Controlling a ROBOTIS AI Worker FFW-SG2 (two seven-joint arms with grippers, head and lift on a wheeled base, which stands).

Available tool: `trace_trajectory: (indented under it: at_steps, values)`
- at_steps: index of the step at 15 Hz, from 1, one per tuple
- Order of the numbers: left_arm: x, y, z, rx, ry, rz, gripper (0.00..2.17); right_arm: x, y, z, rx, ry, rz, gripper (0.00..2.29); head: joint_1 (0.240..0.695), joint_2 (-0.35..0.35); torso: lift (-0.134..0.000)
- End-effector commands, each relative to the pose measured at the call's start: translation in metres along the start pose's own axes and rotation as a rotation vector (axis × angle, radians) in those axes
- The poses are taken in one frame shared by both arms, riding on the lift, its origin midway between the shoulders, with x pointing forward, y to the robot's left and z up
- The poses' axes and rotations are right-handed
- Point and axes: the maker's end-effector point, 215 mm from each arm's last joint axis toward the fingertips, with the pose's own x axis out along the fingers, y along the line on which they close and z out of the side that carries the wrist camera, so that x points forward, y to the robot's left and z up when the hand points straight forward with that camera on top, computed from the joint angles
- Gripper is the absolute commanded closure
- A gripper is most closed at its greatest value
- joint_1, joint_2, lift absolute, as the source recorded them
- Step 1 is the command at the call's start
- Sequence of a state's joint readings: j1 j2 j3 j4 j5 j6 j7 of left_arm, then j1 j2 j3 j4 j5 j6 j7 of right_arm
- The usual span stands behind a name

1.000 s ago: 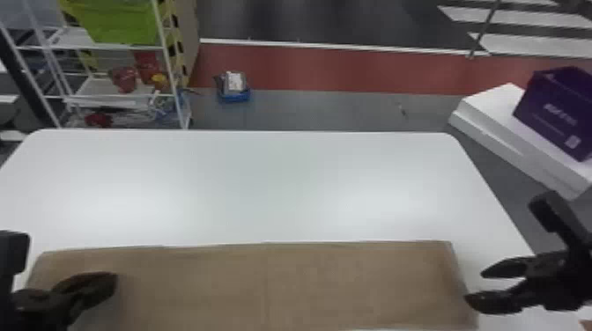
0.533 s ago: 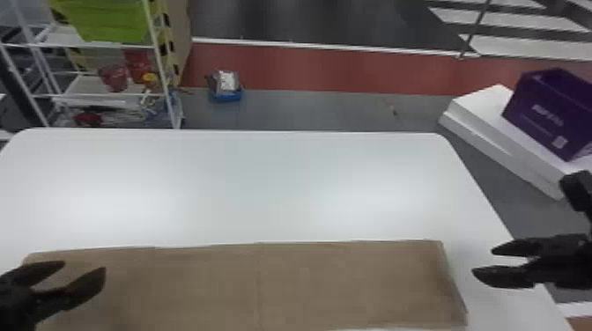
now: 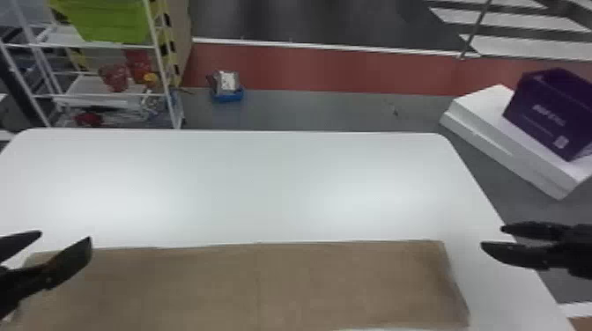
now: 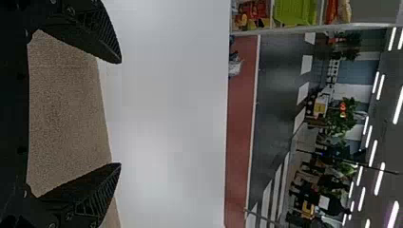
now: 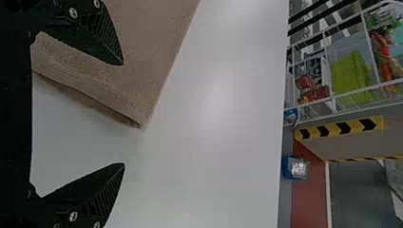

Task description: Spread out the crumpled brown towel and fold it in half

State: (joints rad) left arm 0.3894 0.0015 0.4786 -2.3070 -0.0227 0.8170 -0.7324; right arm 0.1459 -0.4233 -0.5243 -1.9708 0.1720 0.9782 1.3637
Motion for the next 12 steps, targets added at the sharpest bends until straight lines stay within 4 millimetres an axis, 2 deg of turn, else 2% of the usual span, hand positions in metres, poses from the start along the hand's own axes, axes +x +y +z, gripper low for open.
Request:
trace_trajectory:
  at_steps: [1, 3, 6, 8, 12]
  values:
    - [-0.001, -0.008, 0.011, 0.005, -0.054, -0.024, 0.13, -0.001, 0.012, 0.014, 0.010, -0.106, 0.027, 0.14, 0.695, -0.103, -0.124]
    - [-0.003, -0.017, 0.006, -0.009, -0.045, -0.057, 0.13, 0.006, 0.026, 0.020, 0.050, -0.149, 0.064, 0.14, 0.695, -0.096, -0.124]
    - [-0.007, -0.025, -0.005, -0.021, -0.027, -0.085, 0.14, 0.017, 0.058, 0.022, 0.105, -0.209, 0.121, 0.14, 0.695, -0.080, -0.124]
    - [-0.007, -0.021, -0.008, -0.023, -0.019, -0.076, 0.14, 0.020, 0.071, 0.014, 0.116, -0.209, 0.129, 0.15, 0.695, -0.061, -0.124]
    - [-0.011, 0.006, -0.028, -0.064, 0.017, -0.030, 0.14, 0.019, 0.085, -0.005, 0.141, -0.190, 0.118, 0.15, 0.695, -0.008, -0.124]
